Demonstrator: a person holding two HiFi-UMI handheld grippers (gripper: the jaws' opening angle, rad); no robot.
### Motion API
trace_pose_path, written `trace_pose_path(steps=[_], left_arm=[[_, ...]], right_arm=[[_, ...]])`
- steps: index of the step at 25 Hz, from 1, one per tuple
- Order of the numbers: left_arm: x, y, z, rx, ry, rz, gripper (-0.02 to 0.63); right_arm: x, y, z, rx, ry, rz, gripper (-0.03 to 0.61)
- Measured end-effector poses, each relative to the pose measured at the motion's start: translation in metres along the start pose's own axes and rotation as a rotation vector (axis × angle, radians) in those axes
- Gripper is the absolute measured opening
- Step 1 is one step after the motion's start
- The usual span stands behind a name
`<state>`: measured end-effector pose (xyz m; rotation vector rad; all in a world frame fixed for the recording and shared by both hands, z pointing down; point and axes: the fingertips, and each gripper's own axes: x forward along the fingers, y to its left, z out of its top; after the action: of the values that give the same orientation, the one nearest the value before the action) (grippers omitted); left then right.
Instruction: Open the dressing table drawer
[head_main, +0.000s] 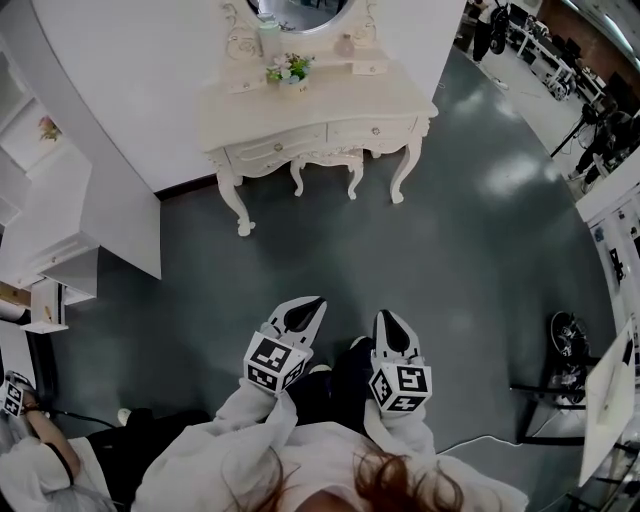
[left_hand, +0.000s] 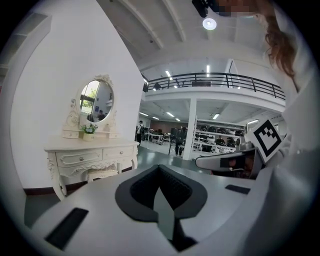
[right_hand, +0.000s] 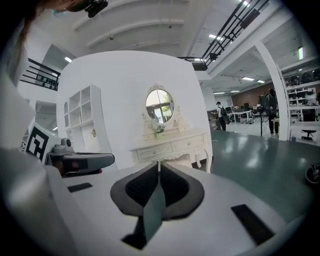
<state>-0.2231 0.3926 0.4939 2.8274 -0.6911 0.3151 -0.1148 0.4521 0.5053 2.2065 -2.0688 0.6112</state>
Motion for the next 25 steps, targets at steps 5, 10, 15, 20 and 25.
trace_pose_path(steps=[5, 10, 15, 20, 25], left_arm=[[0.002, 0.015, -0.001, -0.013, -0.002, 0.020, 0.016], [0.016, 0.040, 0.004, -0.019, -0.004, 0.060, 0.017], [0.045, 0.068, 0.027, -0.007, -0.022, 0.082, 0.016], [0.081, 0.090, 0.048, -0.007, -0.042, 0.104, 0.017], [0.114, 0.115, 0.067, -0.007, -0.056, 0.140, 0.016]], right_arm=[[0.020, -0.001, 0.000, -0.002, 0.022, 0.010, 0.040], [0.050, -0.003, 0.004, 0.002, 0.044, 0.049, 0.040], [0.089, -0.012, 0.028, -0.012, 0.039, 0.081, 0.040], [0.128, -0.038, 0.054, -0.012, 0.031, 0.090, 0.040], [0.167, -0.056, 0.079, -0.032, 0.024, 0.116, 0.040]])
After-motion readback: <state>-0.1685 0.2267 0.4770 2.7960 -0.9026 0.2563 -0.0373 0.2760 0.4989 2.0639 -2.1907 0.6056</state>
